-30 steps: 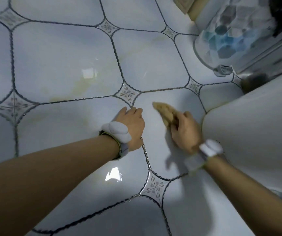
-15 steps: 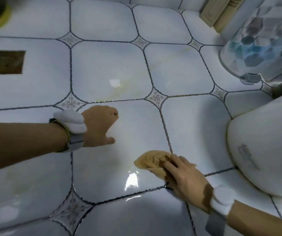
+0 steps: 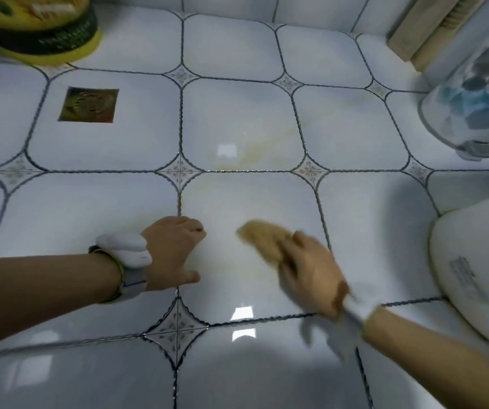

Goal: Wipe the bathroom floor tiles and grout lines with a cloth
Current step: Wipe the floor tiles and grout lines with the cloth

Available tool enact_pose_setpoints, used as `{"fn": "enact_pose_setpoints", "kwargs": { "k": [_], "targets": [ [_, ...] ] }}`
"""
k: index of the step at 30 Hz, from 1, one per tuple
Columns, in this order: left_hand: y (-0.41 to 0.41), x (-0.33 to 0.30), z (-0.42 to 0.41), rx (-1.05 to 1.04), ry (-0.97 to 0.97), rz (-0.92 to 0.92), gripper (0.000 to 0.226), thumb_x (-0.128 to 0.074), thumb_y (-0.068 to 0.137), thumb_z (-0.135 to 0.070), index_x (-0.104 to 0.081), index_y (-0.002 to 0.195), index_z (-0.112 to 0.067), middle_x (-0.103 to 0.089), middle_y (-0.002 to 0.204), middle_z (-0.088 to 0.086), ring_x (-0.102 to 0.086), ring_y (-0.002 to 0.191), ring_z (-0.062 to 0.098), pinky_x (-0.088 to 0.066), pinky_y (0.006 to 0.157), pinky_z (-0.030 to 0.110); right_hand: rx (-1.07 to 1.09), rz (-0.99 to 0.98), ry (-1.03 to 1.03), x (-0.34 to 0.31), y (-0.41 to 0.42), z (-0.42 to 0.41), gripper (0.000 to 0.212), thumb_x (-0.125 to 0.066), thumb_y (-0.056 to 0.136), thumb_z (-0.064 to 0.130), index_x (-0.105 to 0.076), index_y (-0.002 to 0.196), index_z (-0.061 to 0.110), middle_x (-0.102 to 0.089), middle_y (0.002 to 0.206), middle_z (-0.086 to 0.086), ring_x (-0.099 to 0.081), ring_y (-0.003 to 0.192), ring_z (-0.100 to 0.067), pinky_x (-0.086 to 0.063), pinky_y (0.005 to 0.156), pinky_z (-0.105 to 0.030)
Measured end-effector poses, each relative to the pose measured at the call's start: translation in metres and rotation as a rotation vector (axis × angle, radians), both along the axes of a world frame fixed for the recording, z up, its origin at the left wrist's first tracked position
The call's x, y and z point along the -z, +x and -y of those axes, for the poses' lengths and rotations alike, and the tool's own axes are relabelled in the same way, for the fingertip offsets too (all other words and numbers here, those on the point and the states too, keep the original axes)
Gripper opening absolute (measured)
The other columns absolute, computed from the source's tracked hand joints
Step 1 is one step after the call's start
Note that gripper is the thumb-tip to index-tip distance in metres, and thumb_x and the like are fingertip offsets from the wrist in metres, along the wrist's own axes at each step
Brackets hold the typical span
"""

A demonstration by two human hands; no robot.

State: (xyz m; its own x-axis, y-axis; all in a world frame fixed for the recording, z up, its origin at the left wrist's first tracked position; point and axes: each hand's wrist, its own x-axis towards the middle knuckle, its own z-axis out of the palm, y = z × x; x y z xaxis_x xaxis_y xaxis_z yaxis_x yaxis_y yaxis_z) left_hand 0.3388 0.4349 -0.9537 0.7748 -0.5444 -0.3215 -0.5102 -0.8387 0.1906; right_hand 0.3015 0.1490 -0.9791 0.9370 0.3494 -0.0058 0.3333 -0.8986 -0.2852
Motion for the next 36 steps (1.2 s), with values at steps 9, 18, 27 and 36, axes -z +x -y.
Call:
{"fn": "enact_pose_setpoints", "kwargs": {
  "k": [9, 18, 27, 36],
  "targets": [
    [0.009, -0.004, 0.01, 0.014, 0.015, 0.028, 0.065, -0.057, 0.077, -0.06, -0.047, 0.124, -0.015, -0.046, 0.131, -0.003, -0.043, 0.118, 0.018, -0.035, 0.103, 0.031, -0.073, -0.013, -0.006, -0.004, 0.05, -0.002, 0.032, -0.054, 0.089, 0.021, -0.062, 0.12, 0.023, -0.058, 0.1, -0.008, -0.06, 0.089, -0.033, -0.05, 0.073, -0.04],
    [0.015, -0.005, 0.001, -0.062, 0.019, 0.052, 0.067, -0.059, 0.076, -0.059, -0.045, 0.125, -0.014, -0.045, 0.13, -0.002, -0.043, 0.119, 0.018, -0.033, 0.105, 0.031, 0.074, 0.011, 0.027, 0.002, 0.073, -0.021, 0.027, -0.054, 0.088, 0.019, -0.062, 0.114, 0.016, -0.052, 0.094, -0.009, -0.055, 0.084, -0.034, -0.046, 0.07, -0.041],
    [0.02, 0.006, -0.008, -0.087, -0.014, 0.063, 0.075, -0.06, 0.074, -0.06, -0.043, 0.13, -0.014, -0.042, 0.137, -0.003, -0.039, 0.125, 0.018, -0.029, 0.108, 0.029, -0.284, -0.106, 0.075, 0.002, 0.021, -0.004, 0.018, -0.059, 0.087, 0.022, -0.061, 0.105, 0.021, -0.054, 0.095, -0.003, -0.058, 0.08, -0.027, -0.045, 0.065, -0.031],
    [0.037, -0.01, -0.026, -0.21, 0.075, 0.155, 0.068, -0.06, 0.074, -0.06, -0.048, 0.123, -0.015, -0.048, 0.131, 0.0, -0.044, 0.12, 0.021, -0.033, 0.106, 0.033, 0.168, 0.043, 0.013, 0.001, 0.156, -0.077, 0.016, -0.055, 0.09, 0.021, -0.063, 0.097, 0.009, -0.053, 0.097, -0.015, -0.056, 0.08, -0.038, -0.038, 0.065, -0.035]
  ]
}}
